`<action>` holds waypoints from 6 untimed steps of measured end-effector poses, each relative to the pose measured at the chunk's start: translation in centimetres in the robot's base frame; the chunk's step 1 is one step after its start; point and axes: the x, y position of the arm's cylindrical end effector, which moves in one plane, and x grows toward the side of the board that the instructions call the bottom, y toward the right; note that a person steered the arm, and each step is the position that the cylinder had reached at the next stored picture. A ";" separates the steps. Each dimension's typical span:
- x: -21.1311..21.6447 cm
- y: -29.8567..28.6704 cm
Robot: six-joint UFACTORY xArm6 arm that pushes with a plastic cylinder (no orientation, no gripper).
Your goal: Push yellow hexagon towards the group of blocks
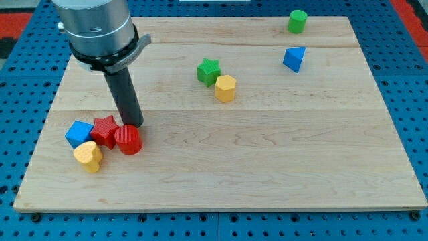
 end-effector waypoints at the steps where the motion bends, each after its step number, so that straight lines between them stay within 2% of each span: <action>1: 1.4 6.2; 2: 0.1 16.9; 3: -7.6 20.1; 4: -9.2 16.5; 5: -5.2 9.4; 6: -0.9 4.8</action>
